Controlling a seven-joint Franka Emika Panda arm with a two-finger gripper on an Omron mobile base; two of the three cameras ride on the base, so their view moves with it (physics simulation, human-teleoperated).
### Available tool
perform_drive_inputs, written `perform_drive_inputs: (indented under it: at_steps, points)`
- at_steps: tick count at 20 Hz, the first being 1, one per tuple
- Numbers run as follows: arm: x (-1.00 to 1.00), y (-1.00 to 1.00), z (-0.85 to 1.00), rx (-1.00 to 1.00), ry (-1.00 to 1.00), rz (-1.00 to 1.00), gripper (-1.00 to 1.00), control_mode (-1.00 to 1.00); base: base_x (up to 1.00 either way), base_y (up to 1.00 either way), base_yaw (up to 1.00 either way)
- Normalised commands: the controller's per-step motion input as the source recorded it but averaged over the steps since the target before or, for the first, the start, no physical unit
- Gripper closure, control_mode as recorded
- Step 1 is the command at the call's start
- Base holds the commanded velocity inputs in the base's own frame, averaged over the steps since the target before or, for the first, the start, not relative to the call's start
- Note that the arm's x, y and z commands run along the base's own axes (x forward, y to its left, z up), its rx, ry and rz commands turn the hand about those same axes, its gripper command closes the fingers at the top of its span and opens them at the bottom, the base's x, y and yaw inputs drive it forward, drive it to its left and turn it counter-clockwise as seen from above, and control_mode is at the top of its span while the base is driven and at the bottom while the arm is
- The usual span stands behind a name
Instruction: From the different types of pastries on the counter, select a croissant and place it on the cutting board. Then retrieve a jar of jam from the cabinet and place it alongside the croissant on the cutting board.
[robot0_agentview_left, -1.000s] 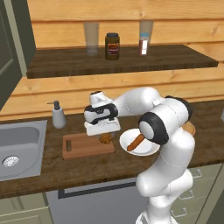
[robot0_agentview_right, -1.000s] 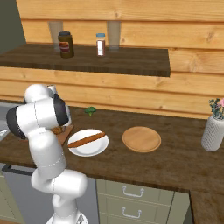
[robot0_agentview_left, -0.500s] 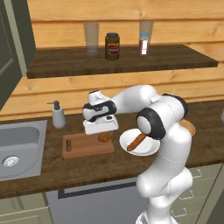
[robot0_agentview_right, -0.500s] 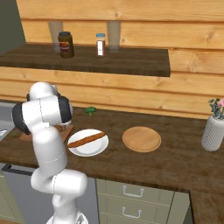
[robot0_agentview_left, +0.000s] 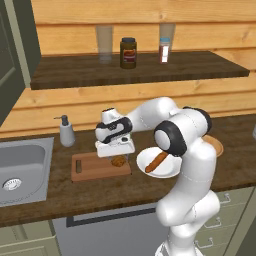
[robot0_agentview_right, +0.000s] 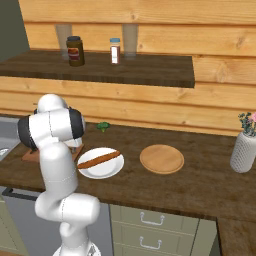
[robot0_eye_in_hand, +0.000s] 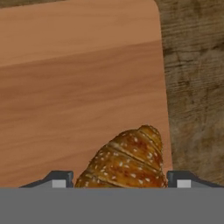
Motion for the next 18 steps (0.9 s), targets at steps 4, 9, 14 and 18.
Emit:
perform_drive_inputs:
  at_steps: [4, 9, 14, 18]
  points:
    - [0.00, 0.00, -0.32, 0.00, 0.00, 0.00, 1.00, -1.00, 0.00, 0.00, 0.00]
    - [0.00, 0.00, -0.47, 0.01, 0.00, 0.00, -1.00, -1.00, 0.00, 0.00, 0.00]
    - [0.00, 0.00, -0.05, 0.00, 0.00, 0.00, -1.00, -1.00, 0.00, 0.00, 0.00]
    - [0.00, 0.00, 0.00, 0.00, 0.00, 0.00, -1.00, -1.00, 0.00, 0.00, 0.00]
